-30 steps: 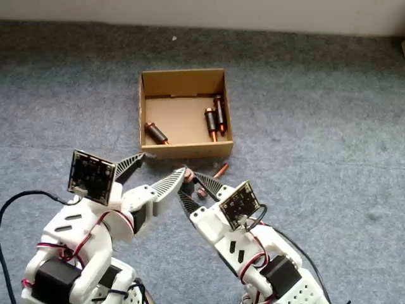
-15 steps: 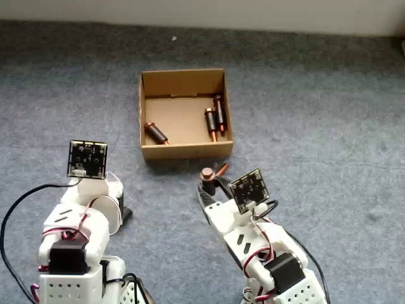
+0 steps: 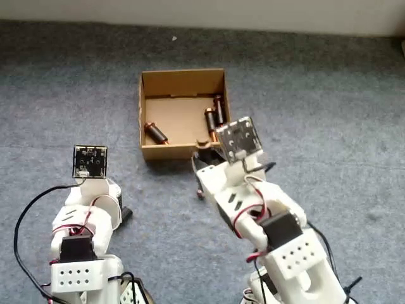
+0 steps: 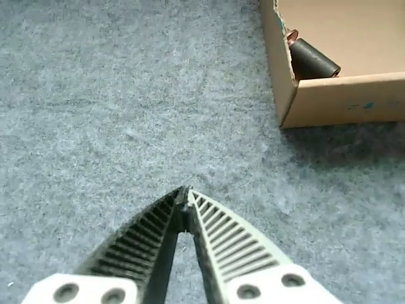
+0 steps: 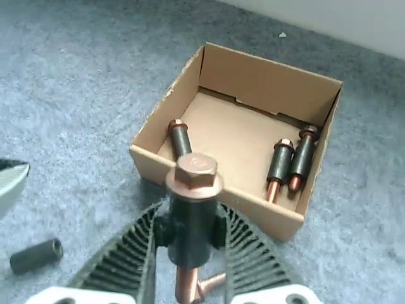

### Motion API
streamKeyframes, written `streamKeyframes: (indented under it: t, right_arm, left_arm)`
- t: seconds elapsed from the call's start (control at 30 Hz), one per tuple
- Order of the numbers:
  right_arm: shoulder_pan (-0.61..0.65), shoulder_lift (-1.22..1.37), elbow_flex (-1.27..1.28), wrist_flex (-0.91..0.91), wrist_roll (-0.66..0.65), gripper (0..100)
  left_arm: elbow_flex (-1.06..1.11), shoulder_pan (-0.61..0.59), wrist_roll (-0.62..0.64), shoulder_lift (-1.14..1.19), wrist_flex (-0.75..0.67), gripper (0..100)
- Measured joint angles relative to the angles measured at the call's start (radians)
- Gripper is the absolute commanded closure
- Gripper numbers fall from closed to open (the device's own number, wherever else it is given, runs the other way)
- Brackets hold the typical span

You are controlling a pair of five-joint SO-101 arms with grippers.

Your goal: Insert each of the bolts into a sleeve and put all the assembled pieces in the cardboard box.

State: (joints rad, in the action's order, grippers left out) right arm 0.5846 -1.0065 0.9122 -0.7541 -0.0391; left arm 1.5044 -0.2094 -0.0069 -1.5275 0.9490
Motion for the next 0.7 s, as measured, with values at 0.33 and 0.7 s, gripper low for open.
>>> streamKeyframes:
  t: [0.33, 0.7]
  right_arm:
    - [-0.063, 0.560, -0.224, 0.411, -0.002, 99.3]
    - [-0.091, 0.921, -0.239, 0.595, -0.003, 98.6]
  left_arm:
    - [0.000, 0.000, 0.000, 0.000, 0.000, 99]
    - [0.003, 0.000, 0.000, 0.000, 0.000, 99]
